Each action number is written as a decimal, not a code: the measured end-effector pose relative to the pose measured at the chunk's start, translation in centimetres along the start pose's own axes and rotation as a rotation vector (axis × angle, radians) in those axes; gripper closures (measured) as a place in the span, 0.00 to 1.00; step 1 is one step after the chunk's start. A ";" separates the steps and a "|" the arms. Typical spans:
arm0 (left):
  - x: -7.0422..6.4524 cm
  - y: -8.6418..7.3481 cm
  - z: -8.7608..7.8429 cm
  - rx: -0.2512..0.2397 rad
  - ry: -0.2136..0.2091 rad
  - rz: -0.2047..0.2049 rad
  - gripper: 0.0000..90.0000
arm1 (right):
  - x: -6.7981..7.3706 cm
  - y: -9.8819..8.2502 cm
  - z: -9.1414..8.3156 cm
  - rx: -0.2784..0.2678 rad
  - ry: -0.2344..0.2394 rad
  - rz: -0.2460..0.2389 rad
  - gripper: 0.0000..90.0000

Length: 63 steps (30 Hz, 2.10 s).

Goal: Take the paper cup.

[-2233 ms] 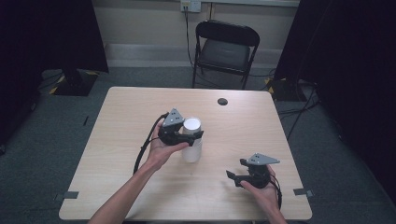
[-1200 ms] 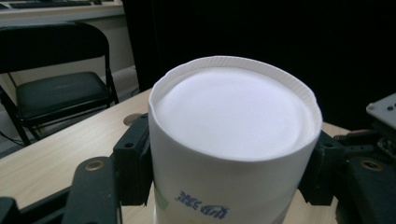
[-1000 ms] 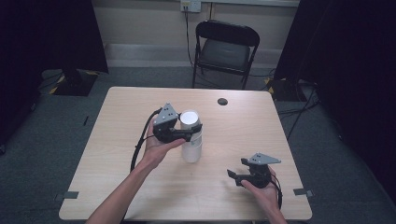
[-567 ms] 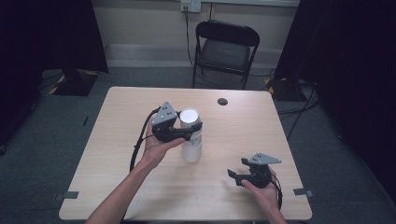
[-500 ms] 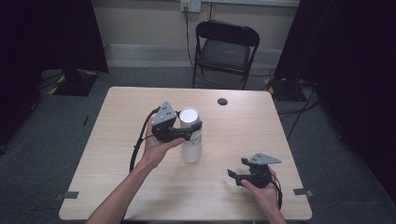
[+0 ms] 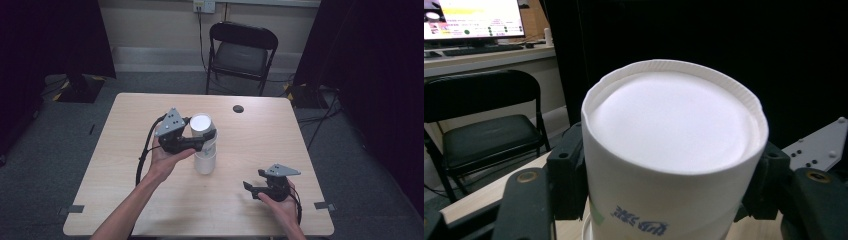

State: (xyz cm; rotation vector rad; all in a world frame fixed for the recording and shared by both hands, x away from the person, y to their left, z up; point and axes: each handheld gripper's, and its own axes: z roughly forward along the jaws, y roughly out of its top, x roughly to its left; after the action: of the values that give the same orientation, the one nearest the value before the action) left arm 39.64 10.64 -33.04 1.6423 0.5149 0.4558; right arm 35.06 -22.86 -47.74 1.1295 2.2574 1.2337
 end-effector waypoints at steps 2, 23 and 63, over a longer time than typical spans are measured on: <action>0.0 0.1 -0.3 0.001 -0.002 -0.008 0.38 | 0.0 0.1 0.0 -0.005 -0.001 -0.002 0.24; 0.2 -1.4 -4.7 0.072 -0.044 -0.103 0.38 | 2.3 1.4 -0.3 -0.025 0.056 -0.018 0.30; -0.8 -7.7 -5.9 0.154 -0.136 -0.494 0.38 | 10.3 5.4 1.7 -0.119 0.240 -0.212 0.53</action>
State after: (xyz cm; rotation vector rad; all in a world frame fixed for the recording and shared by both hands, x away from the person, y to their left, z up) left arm 35.09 15.77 -39.97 1.6067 0.8396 -0.0626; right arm 32.17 -12.28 -43.42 0.7116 2.3634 1.4567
